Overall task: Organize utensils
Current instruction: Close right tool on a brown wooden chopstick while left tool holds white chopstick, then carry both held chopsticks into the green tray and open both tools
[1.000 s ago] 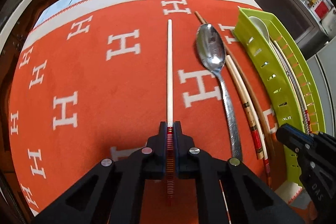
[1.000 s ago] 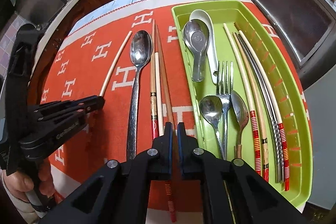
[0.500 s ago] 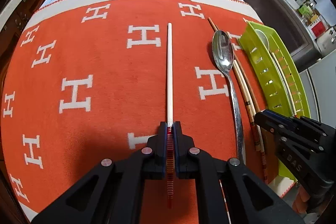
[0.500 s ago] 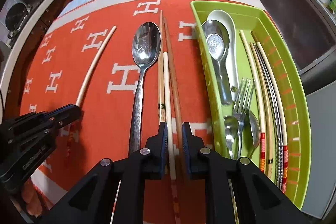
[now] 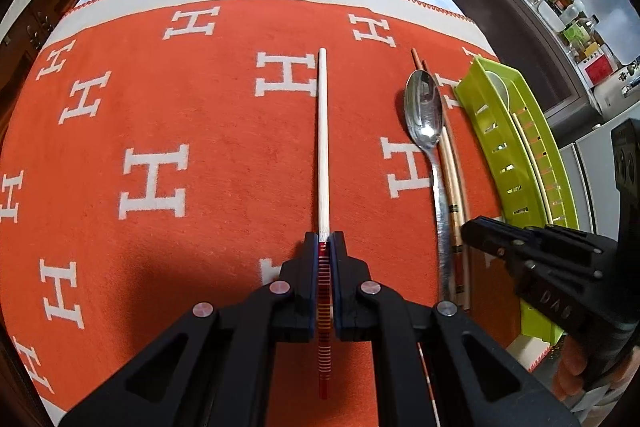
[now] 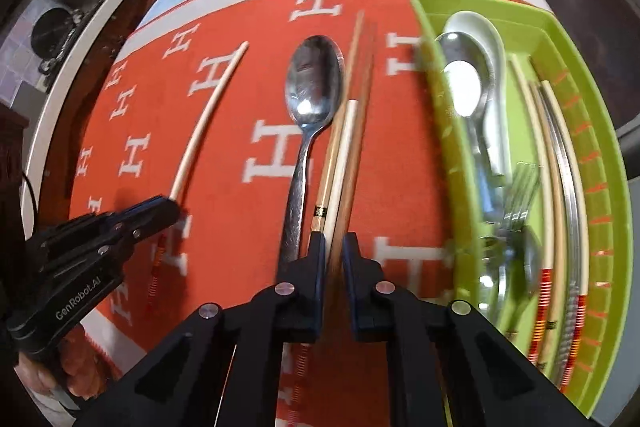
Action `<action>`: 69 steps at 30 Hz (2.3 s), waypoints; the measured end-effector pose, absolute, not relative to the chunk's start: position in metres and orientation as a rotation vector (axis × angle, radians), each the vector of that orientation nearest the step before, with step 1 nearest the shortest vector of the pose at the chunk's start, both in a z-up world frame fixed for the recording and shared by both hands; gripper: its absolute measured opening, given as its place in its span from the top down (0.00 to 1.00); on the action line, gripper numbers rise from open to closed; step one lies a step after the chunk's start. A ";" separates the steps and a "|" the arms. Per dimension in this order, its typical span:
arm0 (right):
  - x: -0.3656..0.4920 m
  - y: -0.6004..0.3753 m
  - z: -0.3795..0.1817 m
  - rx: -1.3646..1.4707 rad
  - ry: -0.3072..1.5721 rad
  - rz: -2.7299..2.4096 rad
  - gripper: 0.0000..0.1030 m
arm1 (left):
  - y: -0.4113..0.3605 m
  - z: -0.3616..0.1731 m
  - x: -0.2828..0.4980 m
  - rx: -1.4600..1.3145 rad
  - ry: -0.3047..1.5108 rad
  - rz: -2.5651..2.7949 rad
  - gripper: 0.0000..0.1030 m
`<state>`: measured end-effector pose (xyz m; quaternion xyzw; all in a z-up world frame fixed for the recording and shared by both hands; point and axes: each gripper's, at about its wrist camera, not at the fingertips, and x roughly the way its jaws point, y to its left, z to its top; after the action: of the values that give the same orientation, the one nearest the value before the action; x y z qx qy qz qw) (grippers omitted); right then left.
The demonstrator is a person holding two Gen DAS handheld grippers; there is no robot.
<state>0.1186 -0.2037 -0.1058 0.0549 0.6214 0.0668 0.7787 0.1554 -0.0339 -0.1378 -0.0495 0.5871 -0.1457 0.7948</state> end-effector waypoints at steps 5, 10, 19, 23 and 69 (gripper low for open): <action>0.114 -0.191 -0.106 0.102 1.328 0.195 0.94 | -0.032 -0.135 0.154 -0.104 1.258 -0.312 0.97; 0.120 -0.200 -0.109 0.119 1.329 0.112 0.93 | -0.031 -0.133 0.154 -0.101 1.255 -0.307 0.97; 0.129 -0.200 -0.109 0.097 1.325 0.073 0.89 | -0.031 -0.132 0.157 -0.096 1.267 -0.309 0.97; 0.134 -0.191 -0.112 0.030 1.298 0.061 0.88 | -0.033 -0.138 0.160 -0.096 1.291 -0.317 0.97; 0.028 -0.350 -0.011 0.371 1.045 0.098 0.94 | -0.111 -0.057 0.123 -0.244 1.177 -0.473 0.97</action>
<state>0.0277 -0.3499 -0.0110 0.1759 0.4958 0.0465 0.8491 0.1231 -0.1110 -0.0572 -0.1137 0.5485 -0.2205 0.7985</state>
